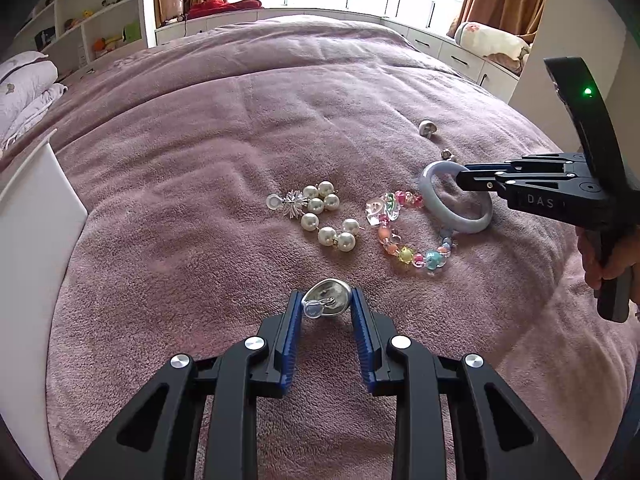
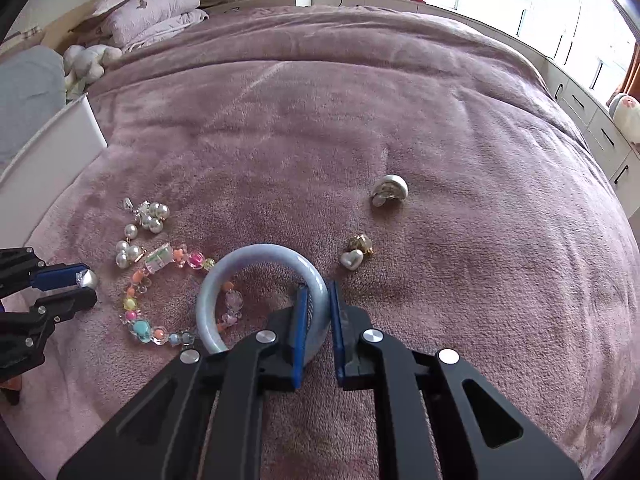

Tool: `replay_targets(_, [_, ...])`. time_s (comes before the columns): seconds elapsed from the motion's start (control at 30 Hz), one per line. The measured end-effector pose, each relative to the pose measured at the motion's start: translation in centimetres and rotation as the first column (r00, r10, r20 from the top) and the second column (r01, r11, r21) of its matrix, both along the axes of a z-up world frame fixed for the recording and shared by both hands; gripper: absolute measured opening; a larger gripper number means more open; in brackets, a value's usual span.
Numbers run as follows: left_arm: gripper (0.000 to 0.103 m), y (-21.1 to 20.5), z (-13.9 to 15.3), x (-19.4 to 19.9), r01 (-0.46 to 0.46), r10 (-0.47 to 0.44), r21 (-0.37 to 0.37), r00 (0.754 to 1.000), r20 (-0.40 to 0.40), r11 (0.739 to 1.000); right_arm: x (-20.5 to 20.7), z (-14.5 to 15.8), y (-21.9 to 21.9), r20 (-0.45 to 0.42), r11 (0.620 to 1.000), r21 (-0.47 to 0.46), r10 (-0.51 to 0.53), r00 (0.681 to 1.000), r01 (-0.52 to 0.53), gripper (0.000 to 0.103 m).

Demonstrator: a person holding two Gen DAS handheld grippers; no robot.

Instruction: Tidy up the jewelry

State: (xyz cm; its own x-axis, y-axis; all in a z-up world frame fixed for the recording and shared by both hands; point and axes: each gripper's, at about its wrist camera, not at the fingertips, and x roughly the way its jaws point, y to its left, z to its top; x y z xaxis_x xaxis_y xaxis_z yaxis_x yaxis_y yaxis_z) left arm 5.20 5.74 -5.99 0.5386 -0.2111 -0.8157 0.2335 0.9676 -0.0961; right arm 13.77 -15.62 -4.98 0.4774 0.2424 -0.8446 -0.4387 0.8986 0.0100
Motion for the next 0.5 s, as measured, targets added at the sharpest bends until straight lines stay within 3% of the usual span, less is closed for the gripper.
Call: replay_targets(0.5, [0.03, 3.0, 6.4, -1.9, -0.081, 0.08, 0.006, 0.991, 0.11, 0.997, -2.8, 8.2, 3.6, 0.175, 0.996, 0.052, 0.067, 0.982, -0.077, 0.012])
